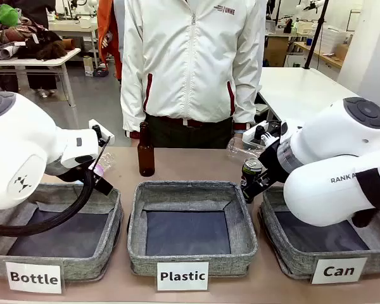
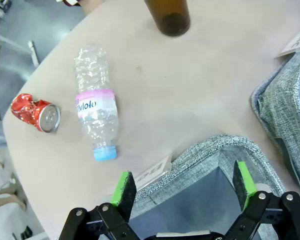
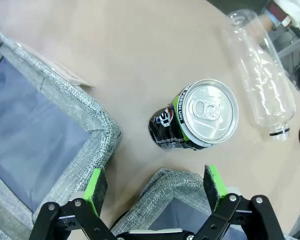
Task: Sort the can waste into the basket.
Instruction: Pick up the can waste from the table and place it in the right Fabric basket.
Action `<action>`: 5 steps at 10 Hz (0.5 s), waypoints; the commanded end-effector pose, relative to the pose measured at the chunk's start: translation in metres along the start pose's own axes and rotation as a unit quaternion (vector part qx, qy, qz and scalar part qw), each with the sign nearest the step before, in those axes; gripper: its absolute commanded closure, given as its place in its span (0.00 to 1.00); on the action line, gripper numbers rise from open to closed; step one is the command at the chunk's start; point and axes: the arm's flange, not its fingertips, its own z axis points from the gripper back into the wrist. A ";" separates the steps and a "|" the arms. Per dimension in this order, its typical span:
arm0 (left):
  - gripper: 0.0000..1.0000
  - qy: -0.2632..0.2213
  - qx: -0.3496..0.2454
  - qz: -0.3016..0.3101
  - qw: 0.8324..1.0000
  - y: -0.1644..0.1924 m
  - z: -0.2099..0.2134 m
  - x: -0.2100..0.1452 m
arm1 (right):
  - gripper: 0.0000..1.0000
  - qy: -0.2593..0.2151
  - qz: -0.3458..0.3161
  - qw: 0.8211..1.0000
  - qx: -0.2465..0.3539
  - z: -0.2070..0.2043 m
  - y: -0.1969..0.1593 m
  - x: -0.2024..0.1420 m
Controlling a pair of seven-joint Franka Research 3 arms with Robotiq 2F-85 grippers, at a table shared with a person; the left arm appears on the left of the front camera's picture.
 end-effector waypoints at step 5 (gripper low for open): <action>0.00 0.000 0.000 0.000 1.000 0.000 0.000 0.000 | 0.00 0.000 0.000 1.000 0.000 0.000 0.000 0.000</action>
